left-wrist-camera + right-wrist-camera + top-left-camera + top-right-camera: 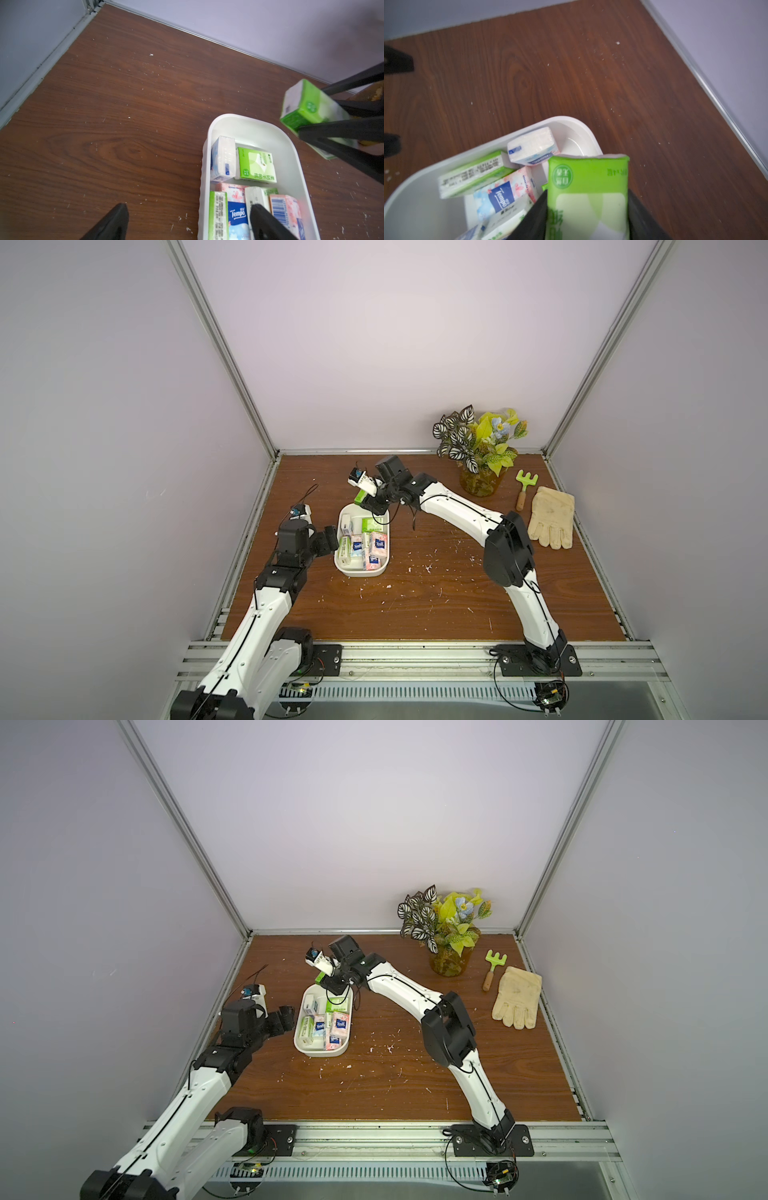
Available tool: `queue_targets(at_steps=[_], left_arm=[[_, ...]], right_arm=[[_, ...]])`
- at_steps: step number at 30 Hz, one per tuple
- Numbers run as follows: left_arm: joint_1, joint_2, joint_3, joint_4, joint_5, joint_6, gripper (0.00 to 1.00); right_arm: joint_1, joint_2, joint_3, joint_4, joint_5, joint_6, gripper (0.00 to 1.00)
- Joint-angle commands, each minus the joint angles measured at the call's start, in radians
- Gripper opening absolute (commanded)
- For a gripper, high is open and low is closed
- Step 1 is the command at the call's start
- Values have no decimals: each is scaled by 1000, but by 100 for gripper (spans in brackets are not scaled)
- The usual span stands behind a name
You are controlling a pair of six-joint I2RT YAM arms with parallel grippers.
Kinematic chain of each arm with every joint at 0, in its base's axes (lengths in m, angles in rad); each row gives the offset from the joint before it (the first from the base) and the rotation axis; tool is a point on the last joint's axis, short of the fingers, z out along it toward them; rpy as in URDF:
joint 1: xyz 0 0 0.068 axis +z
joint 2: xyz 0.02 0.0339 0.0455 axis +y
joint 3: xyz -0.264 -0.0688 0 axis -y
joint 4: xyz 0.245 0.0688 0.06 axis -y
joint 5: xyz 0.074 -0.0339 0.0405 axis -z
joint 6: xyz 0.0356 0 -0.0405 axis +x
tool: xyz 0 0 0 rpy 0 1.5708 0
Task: Take the pocket tissues out of the storage box
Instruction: Pick up the pocket tissues from the storage box, then place the pocket tissues at the center of the board.
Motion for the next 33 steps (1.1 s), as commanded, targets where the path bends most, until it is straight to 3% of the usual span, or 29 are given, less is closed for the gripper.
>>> queue_targets(at_steps=[1,8,14,22,33], left_arm=[[-8,-19,-21,28,-39,-14,88],[-7,-10,-38,70,-35,-12,90],[-6,24,-46,94,-12,-13,90],[-5,42,-42,100,1,-12,91],[-5,32,-49,91,1,-11,92]], right_arm=[[8,-171,-160,182,112,258,55],[13,-426,-550,353,285,570,55],[17,-507,-758,405,412,711,55],[17,-353,-712,341,513,800,56],[15,-155,-596,310,540,860,56]])
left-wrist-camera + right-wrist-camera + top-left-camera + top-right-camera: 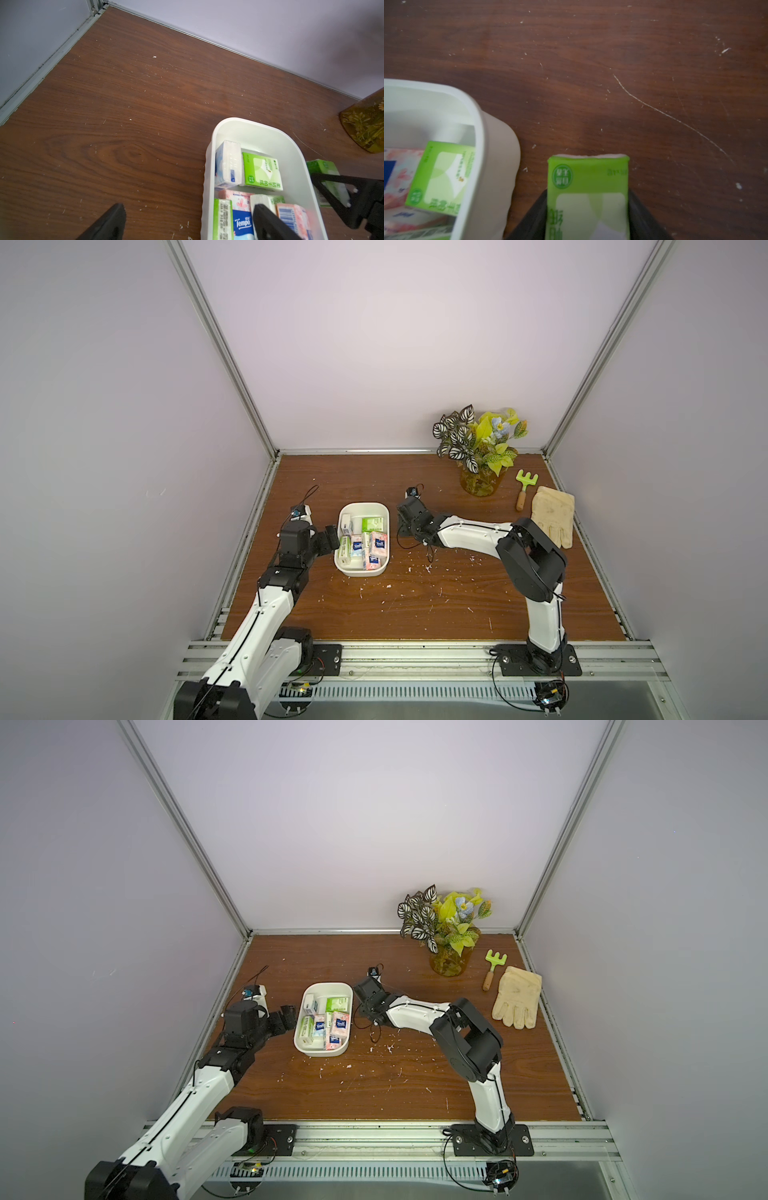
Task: Take the pocket tissues out of the storage box
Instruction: Place the pocket tissues at the center of the board.
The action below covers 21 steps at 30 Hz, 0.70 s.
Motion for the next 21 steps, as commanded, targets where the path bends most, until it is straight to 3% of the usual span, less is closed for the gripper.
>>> queue_targets(at_steps=[1,12,21], left_arm=[[-5,-9,-11,9,9,-3,92],[-5,3,-14,10,16,-3,93],[-5,0,-12,4,16,-2,94]], right_arm=[[2,11,59,-24,57,44,57],[2,78,97,-87,82,73,61],[2,66,129,-126,81,59,77]])
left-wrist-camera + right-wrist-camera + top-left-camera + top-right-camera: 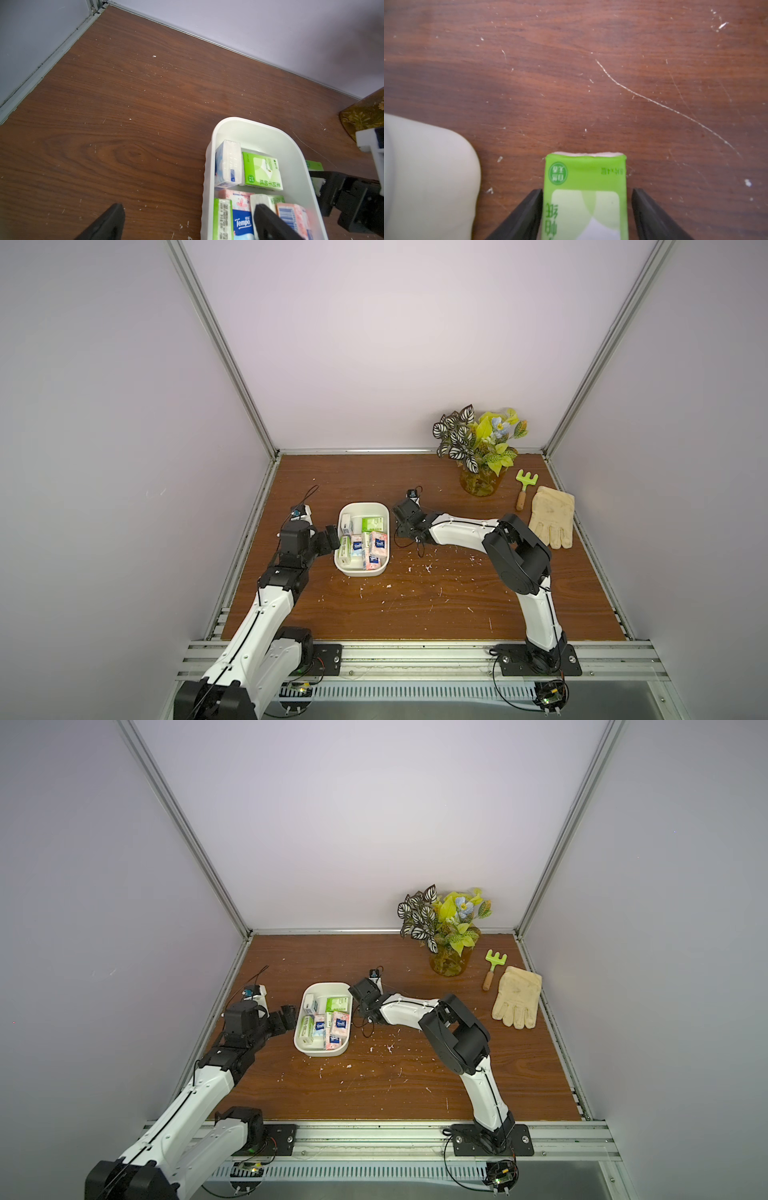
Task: Take the pocket tissues out of the storage box
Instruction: Place the pocket tissues at the center of the board.
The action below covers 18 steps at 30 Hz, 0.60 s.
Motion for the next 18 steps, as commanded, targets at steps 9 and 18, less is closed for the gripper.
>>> queue_targets(at_steps=[9,18], left_arm=[[-5,-3,-7,-2,36,-8,94],[-5,-16,-18,-32,116,-59,86]], right_arm=[[6,-130,92,-69,-17,-74,83],[17,-221,106,69,-302,-36,80]])
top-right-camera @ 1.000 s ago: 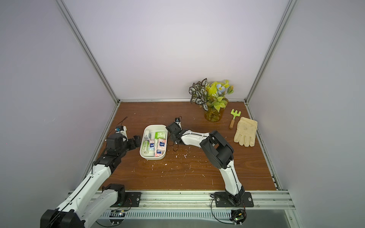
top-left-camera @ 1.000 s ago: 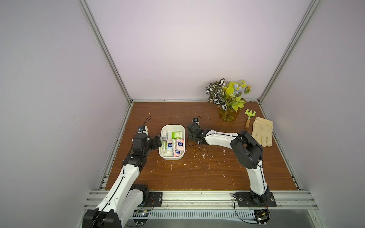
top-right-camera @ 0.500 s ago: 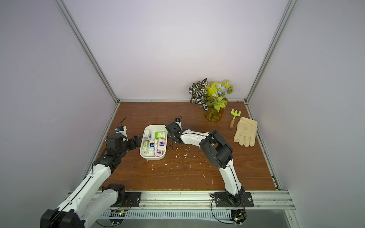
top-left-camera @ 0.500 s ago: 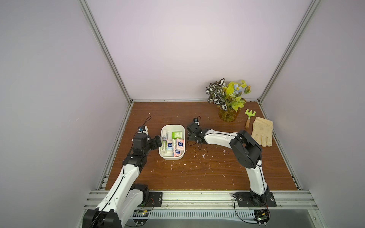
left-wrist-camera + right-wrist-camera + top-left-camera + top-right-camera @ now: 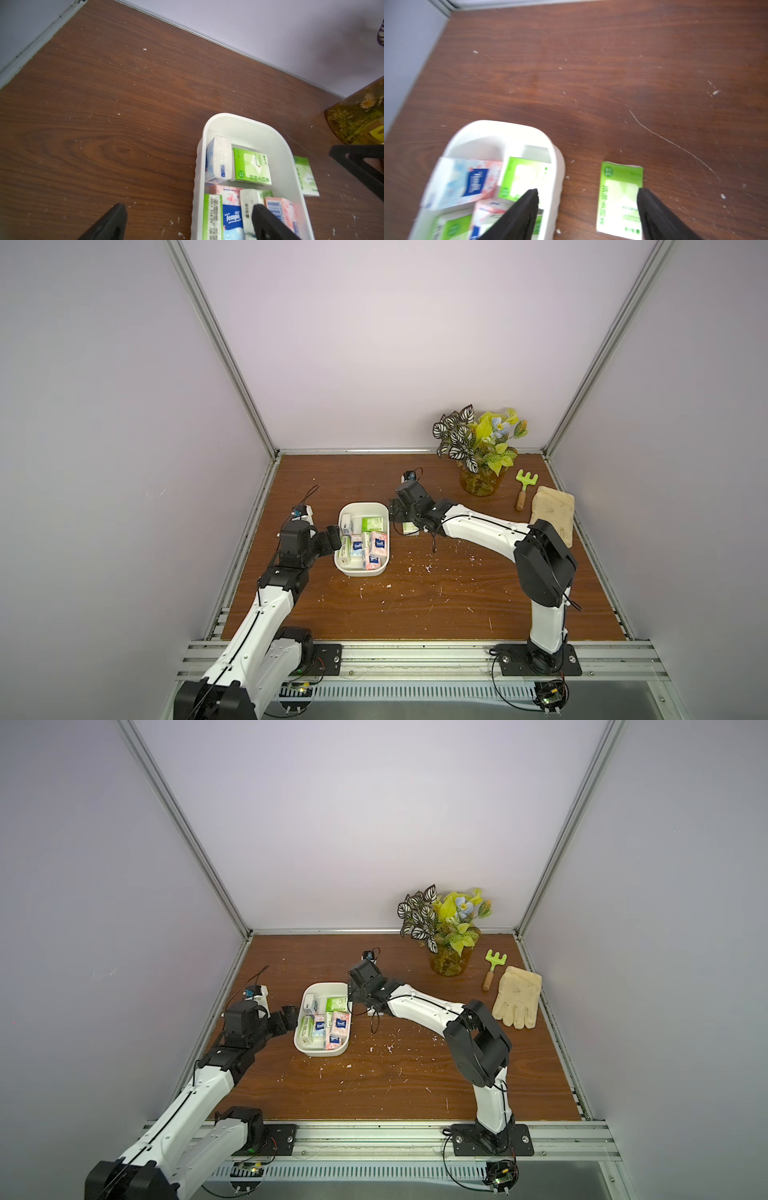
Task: Take the pocket tissues out of the storage box
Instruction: Place the pocket tissues at the center of the board, then pick up the pocket tissues from the storage box.
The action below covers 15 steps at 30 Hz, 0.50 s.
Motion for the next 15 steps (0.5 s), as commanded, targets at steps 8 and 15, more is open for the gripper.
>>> queue_targets(at_steps=[8,15], left_arm=[[-4,6,-29,-54,90,-43,73],[25,11,-94,14,144,-110,61]], right_arm=[[77,79,187,117,-261,93,78],[121,243,355,82,-295,148,76]])
